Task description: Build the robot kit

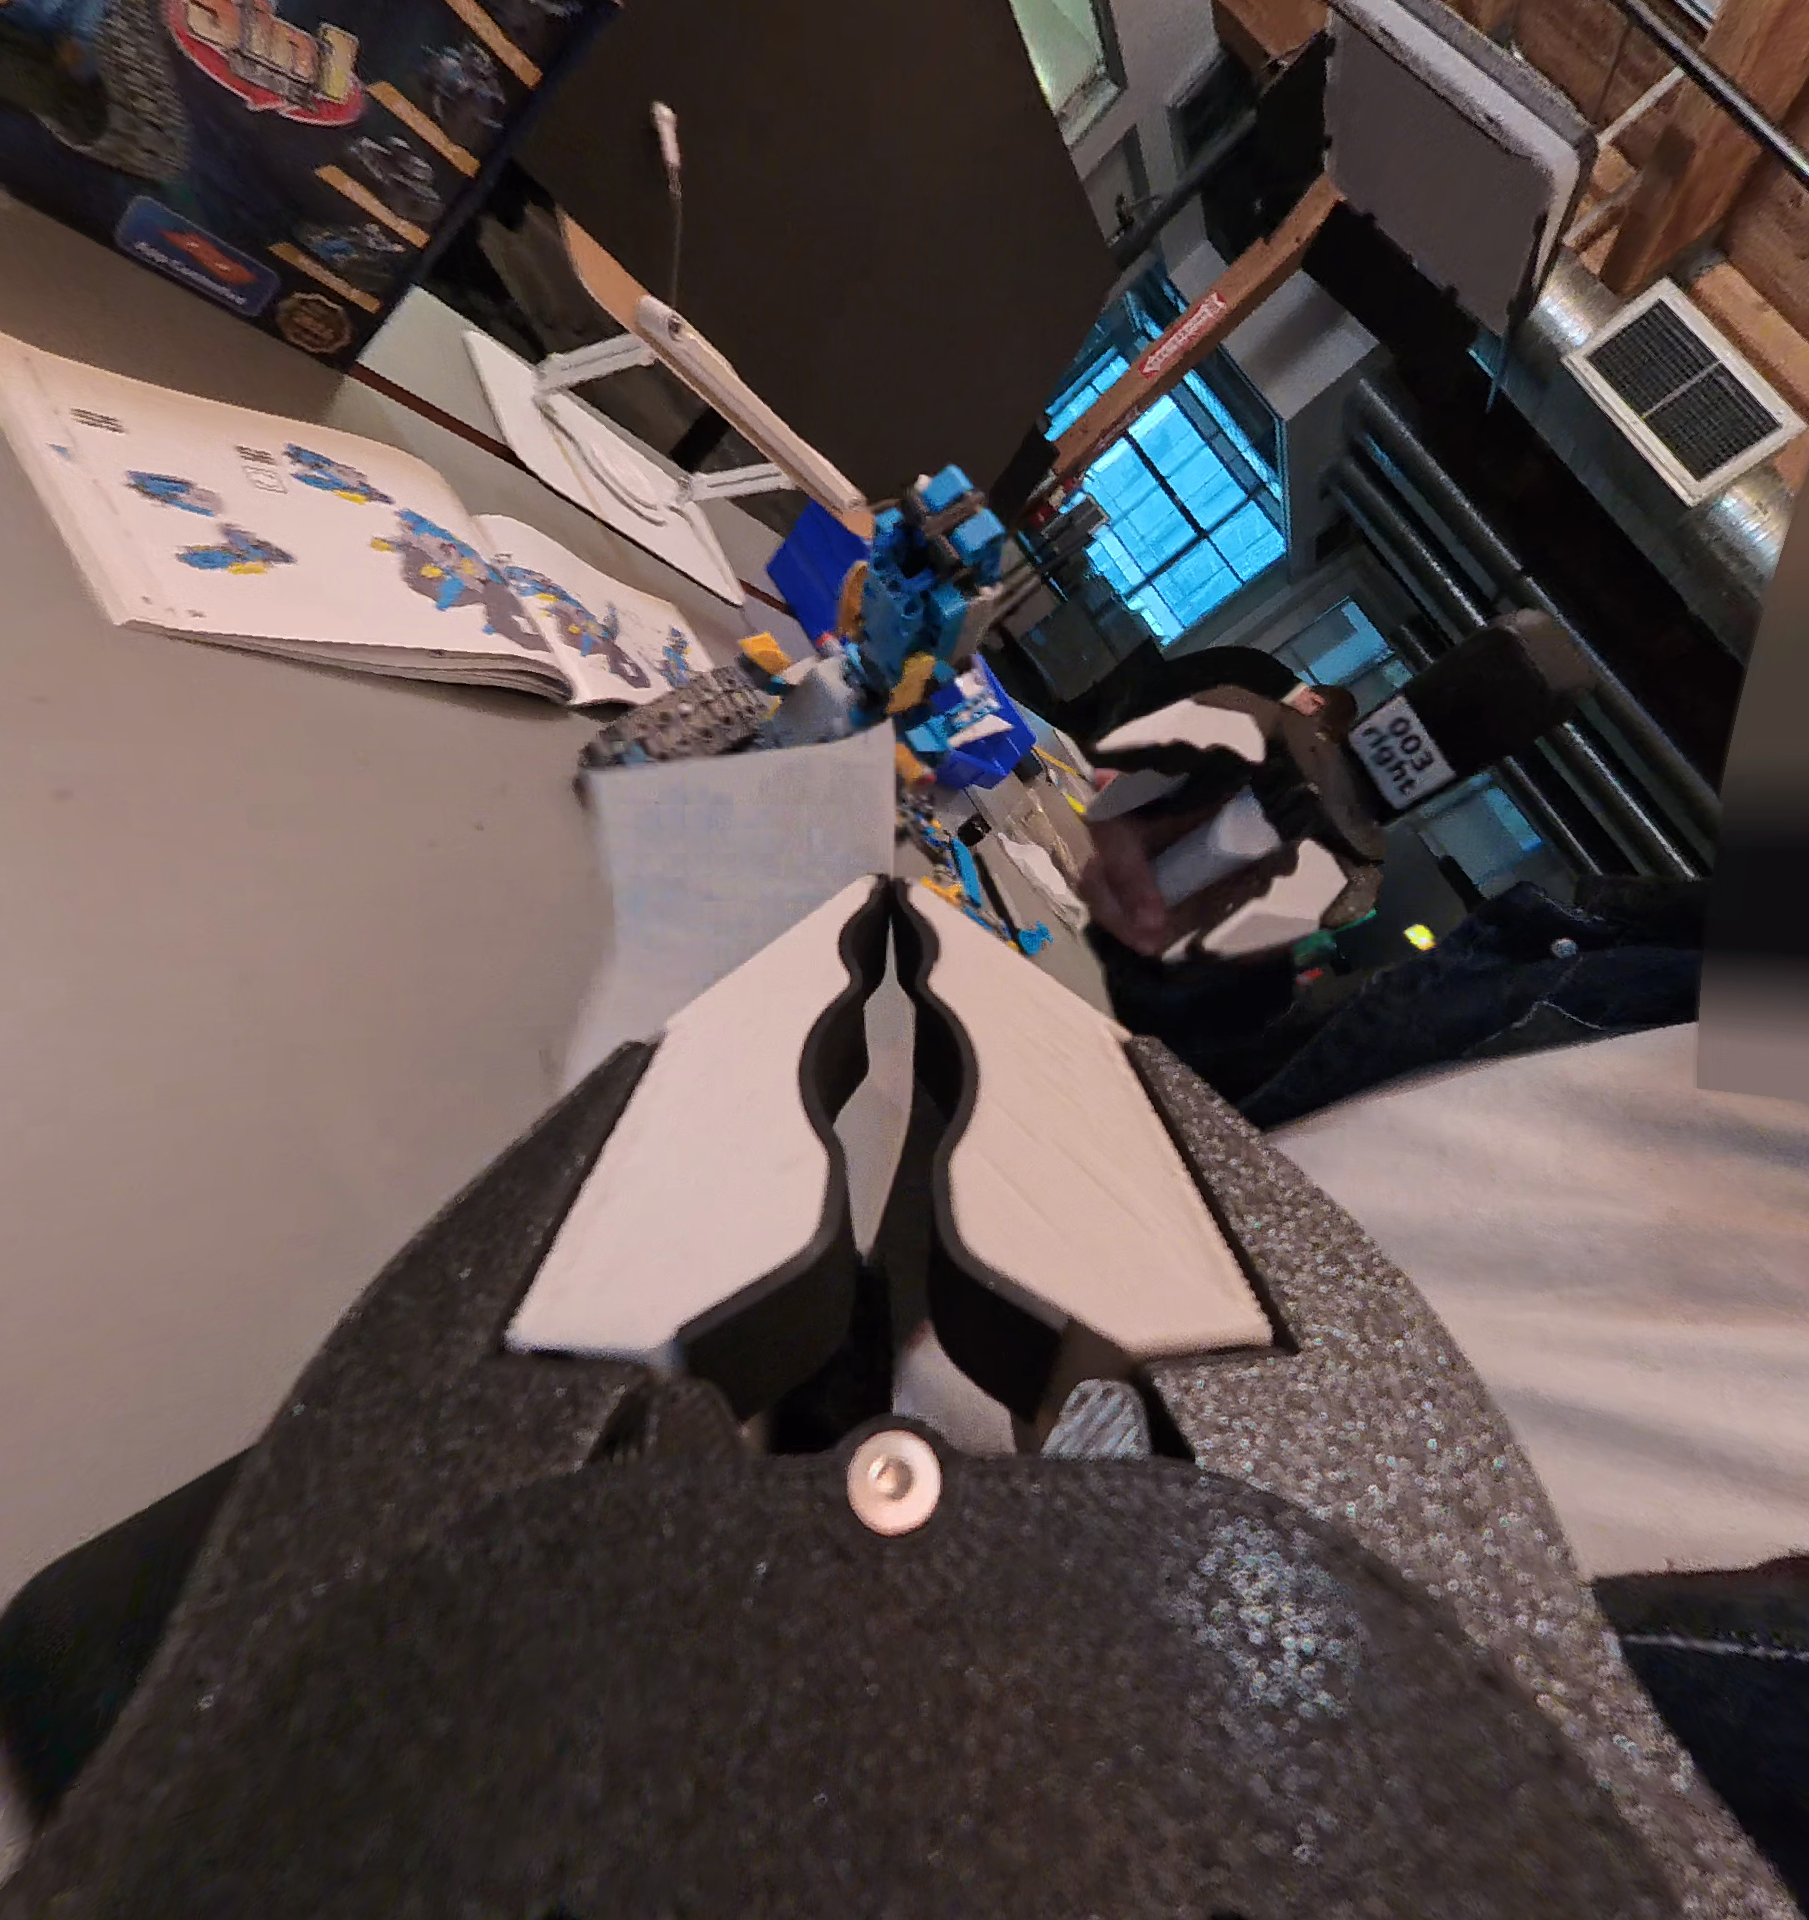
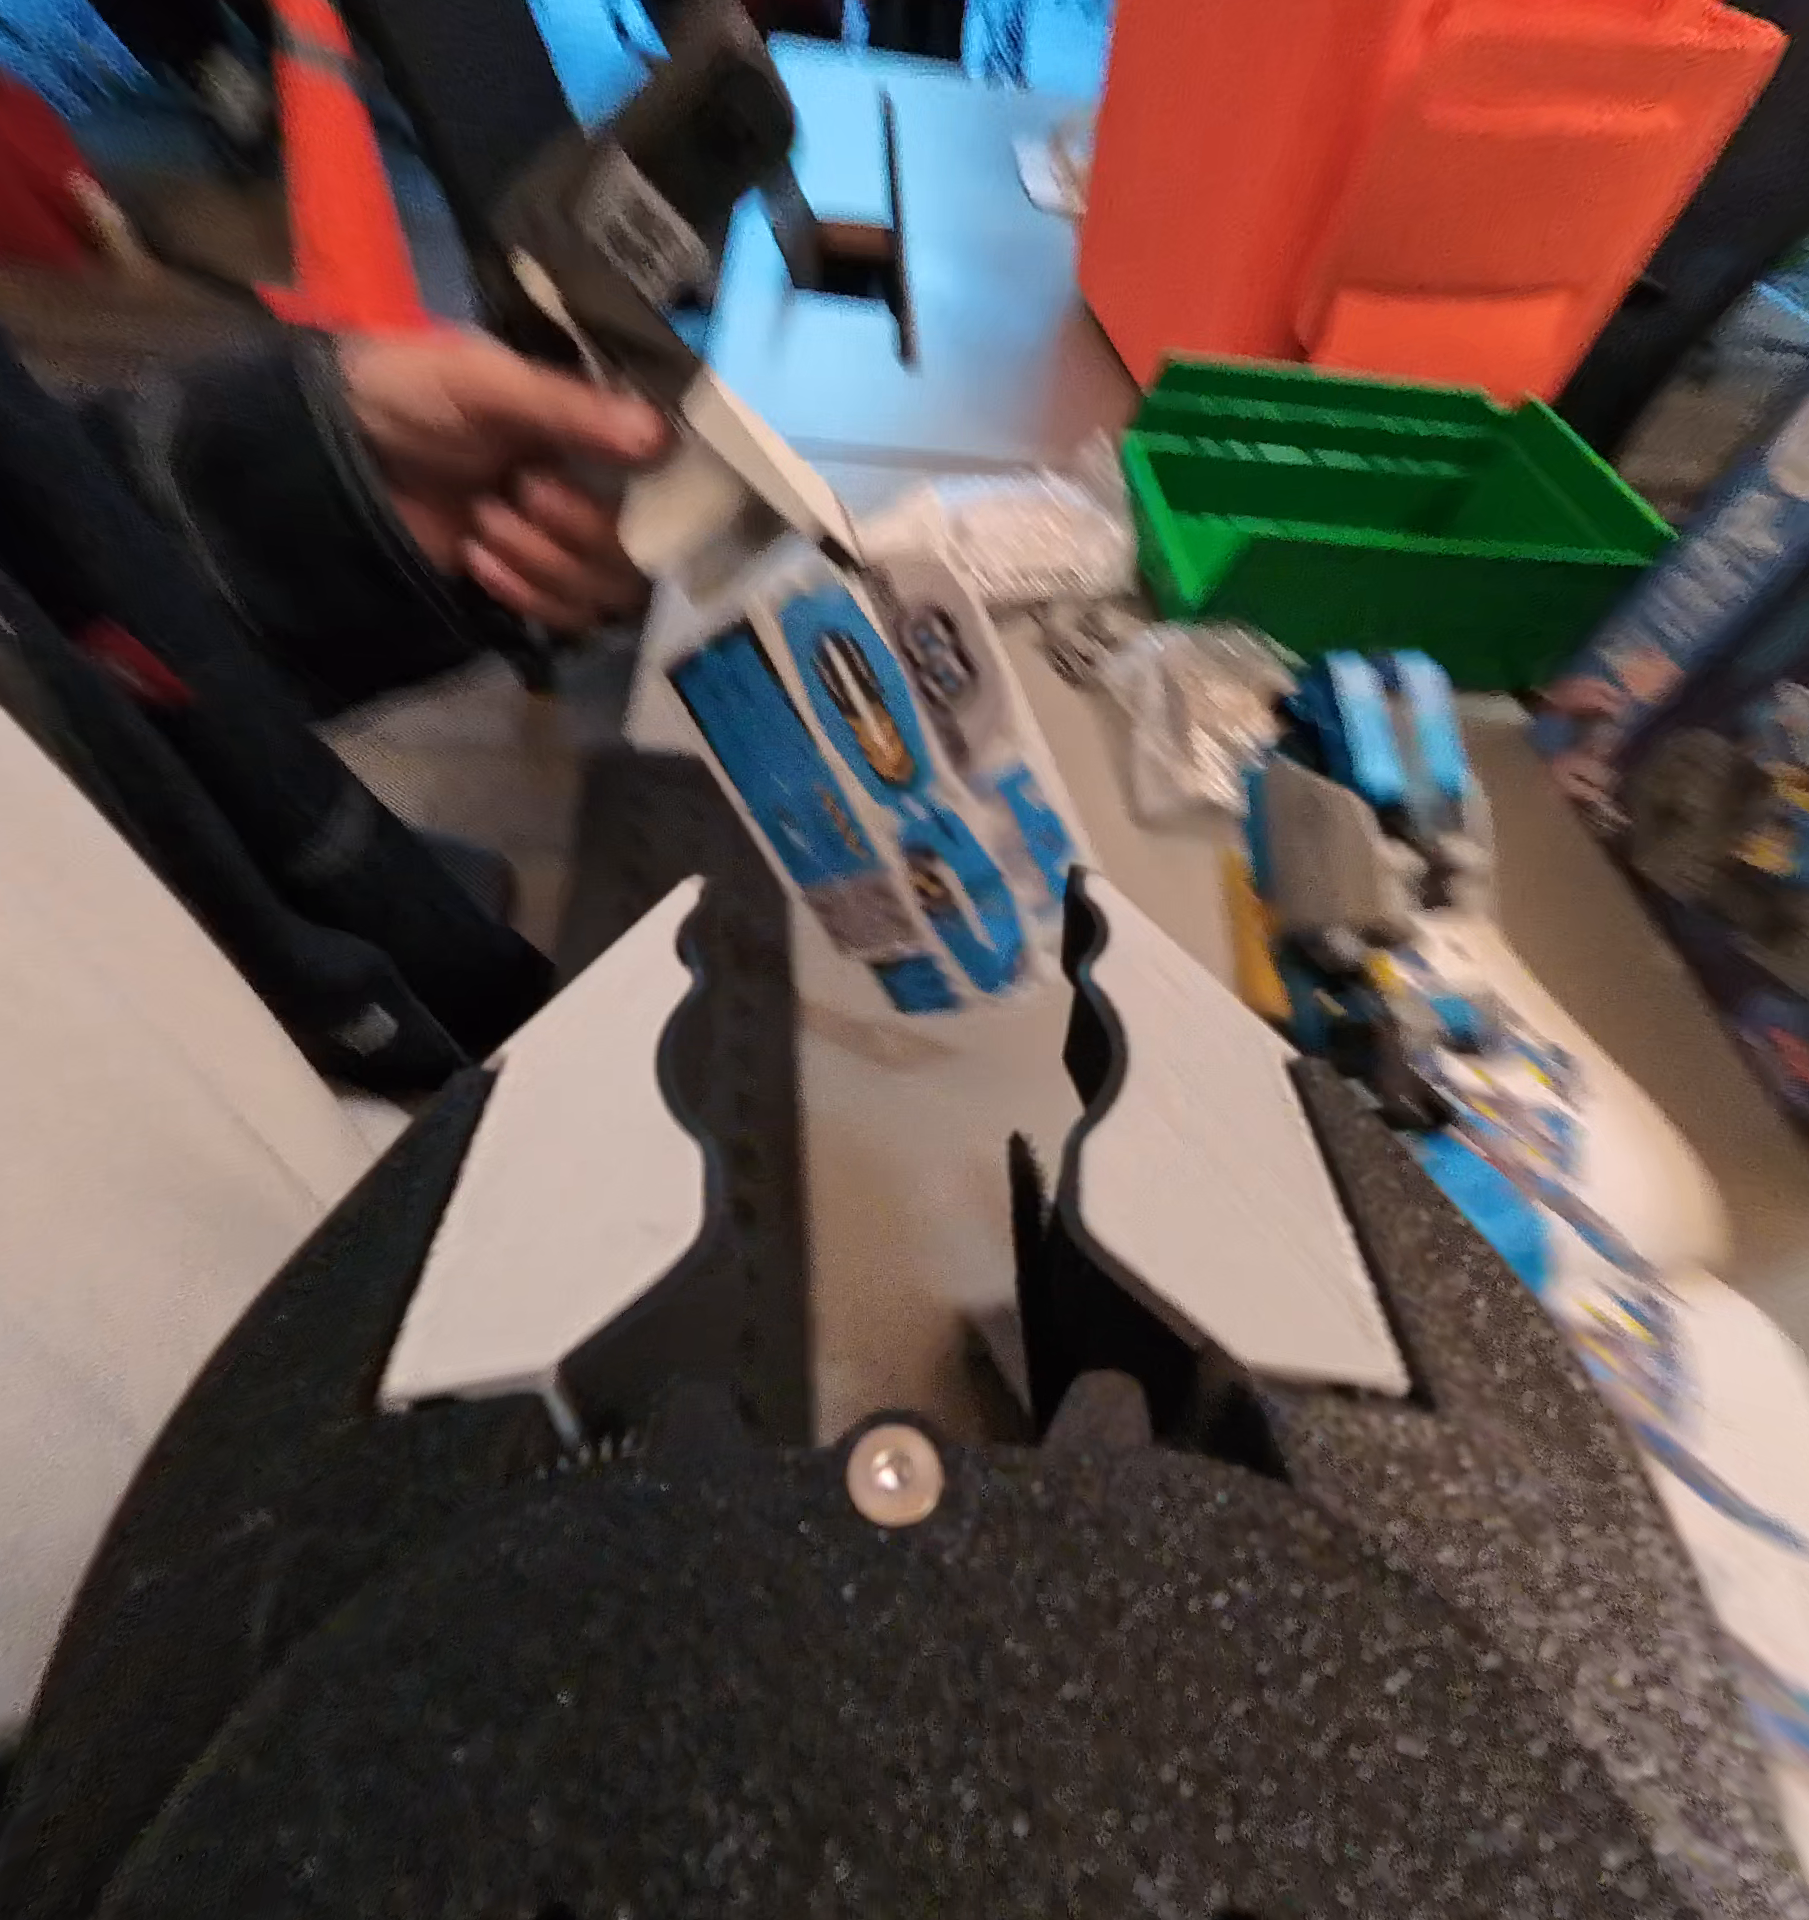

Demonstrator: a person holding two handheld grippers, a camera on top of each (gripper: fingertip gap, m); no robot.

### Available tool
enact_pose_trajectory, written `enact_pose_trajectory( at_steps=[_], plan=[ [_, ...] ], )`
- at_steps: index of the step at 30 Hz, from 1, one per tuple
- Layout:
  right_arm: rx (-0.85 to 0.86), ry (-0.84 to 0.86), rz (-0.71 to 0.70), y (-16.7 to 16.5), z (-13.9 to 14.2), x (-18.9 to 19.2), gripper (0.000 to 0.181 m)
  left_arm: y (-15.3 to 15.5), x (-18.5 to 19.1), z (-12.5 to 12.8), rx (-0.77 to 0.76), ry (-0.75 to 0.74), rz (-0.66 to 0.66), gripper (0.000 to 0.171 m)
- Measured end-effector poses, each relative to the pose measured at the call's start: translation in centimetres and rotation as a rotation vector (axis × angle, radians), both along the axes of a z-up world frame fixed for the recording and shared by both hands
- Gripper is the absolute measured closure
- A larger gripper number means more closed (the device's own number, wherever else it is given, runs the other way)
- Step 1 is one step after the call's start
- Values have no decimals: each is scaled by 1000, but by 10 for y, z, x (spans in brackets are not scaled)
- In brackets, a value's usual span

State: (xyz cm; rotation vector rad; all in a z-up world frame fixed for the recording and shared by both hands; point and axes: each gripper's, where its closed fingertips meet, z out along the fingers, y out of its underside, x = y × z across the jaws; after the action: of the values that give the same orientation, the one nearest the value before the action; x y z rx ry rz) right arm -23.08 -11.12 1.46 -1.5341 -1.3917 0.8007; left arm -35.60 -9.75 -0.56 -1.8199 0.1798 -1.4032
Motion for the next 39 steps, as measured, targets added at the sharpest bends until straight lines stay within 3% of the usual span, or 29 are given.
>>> enact_pose_trajectory(
  at_steps=[3, 5, 7, 12, 17, 20, 24, 30, 32, 39],
  plan=[
    [-107, 102, 100, -30, -3, -53, 104, -6, 31, 6, 14, -11, -77, 171],
    [-32, 77, 55, -22, -16, -69, 101, -10, 47, 8, 26, -23, -120, 171],
    [-3, 70, 30, -15, -21, -73, 103, -13, 58, 11, 34, -42, -151, 171],
    [-184, 138, 114, -28, -18, -71, 110, -20, 70, 18, 105, -71, -211, 171],
    [-503, 370, 266, -41, 12, -63, 117, -31, 77, 38, 178, -212, -308, 171],
    [-621, 427, 302, -37, 18, -58, 132, -33, 80, 41, 194, -229, -324, 171],
    [-598, 418, 268, -30, 12, -56, 152, -34, 83, 41, 202, -226, -329, 171],
    [-695, 461, 324, -32, 18, -53, 148, -36, 84, 44, 209, -259, -350, 171],
    [-642, 424, 269, -26, 9, -54, 168, -36, 85, 42, 210, -236, -348, 171],
    [-520, 373, 190, -15, 0, -51, 174, -30, 82, 35, 189, -208, -319, 166]
  ],
)
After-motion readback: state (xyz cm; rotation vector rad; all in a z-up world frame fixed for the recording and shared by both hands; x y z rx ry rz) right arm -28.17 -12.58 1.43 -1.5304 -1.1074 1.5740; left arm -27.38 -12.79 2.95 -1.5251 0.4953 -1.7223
